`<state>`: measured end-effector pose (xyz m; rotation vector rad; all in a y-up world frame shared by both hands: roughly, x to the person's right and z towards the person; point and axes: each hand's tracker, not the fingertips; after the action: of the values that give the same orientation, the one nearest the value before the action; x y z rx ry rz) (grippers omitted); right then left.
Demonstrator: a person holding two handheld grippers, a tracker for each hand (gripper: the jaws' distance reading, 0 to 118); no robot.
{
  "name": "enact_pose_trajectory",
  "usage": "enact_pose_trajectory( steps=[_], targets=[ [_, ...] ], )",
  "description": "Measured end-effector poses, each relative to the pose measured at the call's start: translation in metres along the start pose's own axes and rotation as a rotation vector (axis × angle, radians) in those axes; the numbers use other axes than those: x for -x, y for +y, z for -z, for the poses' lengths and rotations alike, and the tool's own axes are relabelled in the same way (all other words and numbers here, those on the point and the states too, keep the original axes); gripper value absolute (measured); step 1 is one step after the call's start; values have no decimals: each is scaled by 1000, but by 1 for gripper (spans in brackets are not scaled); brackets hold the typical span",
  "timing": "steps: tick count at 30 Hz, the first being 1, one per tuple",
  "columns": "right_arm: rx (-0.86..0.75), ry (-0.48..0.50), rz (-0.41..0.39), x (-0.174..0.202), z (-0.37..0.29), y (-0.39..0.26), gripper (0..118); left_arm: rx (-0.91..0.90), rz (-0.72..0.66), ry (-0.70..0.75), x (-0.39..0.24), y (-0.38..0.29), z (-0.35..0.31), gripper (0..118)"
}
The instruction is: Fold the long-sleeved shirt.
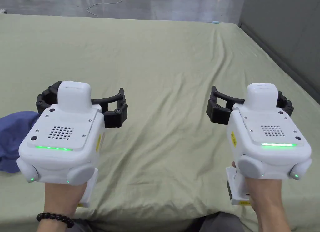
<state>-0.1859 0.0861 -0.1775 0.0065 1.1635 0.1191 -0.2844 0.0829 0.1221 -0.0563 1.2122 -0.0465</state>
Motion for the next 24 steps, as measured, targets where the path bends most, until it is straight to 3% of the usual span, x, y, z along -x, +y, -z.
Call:
enact_pose_trajectory(
  steps=[24],
  targets=[
    [-4, 15, 1, 0, 0, 2, 116, -2, 20, 1, -3, 5, 0, 118]
  ],
)
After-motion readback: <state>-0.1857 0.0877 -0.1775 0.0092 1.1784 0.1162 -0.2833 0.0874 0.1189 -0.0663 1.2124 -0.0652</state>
